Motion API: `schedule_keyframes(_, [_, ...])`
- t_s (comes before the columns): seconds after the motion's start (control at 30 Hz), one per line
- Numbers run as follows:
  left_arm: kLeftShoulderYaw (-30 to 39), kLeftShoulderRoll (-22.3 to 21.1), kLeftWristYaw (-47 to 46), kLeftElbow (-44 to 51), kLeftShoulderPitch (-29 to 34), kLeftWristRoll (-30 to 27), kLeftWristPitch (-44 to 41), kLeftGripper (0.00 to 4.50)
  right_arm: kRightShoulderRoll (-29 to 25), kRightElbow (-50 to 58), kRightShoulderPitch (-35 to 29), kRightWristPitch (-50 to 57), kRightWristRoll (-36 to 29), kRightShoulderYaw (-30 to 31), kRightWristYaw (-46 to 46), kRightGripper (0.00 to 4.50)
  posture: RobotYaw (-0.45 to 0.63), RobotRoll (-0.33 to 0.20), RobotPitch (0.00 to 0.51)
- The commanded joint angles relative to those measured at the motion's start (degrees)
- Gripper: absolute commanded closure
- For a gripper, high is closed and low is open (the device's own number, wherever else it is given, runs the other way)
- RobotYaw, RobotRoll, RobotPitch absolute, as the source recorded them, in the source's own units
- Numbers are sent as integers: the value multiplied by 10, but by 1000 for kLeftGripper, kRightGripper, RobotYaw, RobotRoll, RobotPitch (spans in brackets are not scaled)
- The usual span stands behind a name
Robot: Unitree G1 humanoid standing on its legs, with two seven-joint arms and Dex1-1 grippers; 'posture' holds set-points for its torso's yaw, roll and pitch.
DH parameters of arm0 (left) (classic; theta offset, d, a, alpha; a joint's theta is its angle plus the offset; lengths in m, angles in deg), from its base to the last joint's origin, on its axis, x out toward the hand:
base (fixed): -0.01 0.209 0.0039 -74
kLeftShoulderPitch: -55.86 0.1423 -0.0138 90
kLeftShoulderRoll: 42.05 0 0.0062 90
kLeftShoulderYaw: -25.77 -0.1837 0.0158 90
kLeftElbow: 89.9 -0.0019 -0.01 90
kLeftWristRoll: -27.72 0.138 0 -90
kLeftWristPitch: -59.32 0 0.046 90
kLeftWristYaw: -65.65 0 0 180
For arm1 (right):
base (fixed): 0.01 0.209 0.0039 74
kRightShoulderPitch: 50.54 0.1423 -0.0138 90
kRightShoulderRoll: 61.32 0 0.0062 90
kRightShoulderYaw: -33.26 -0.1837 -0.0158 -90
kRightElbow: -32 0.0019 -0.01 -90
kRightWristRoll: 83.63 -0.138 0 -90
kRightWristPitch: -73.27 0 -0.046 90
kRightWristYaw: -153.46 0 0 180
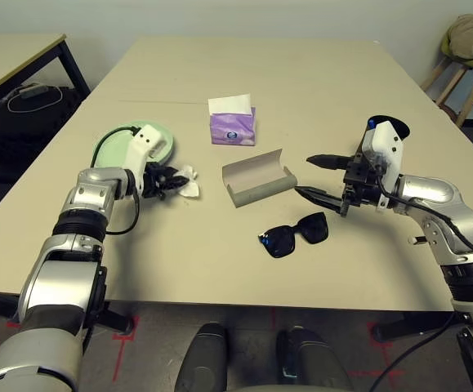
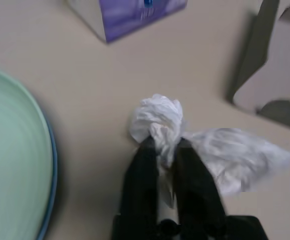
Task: Organize and tidy the items on the table.
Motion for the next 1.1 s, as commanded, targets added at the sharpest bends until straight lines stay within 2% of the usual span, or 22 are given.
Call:
schedule_keyframes(0.03, [8, -3, 3, 43, 7, -14, -34, 4466, 1, 2, 1, -5, 3, 8, -3, 0, 174, 0, 66])
schedule_keyframes(0.33, [9, -14, 6, 145, 26, -34, -138, 4466, 7, -2, 12, -4, 3, 8, -1, 0, 183, 0, 67])
schedule_keyframes(0.5, [40, -12, -61, 154, 6, -40, -175, 4466, 10, 1, 15, -3, 2, 11, -3, 0, 186, 0, 66])
schedule_keyframes(0.77, [105, 2, -200, 89, -19, -43, -157, 4466, 23, 25, 14, 36, -25, 10, -3, 0, 201, 0, 61])
schedule_keyframes(1.1, [140, 12, -333, -65, -87, -35, -84, 4466, 51, 52, 24, 95, -53, -5, 51, 0, 197, 0, 63])
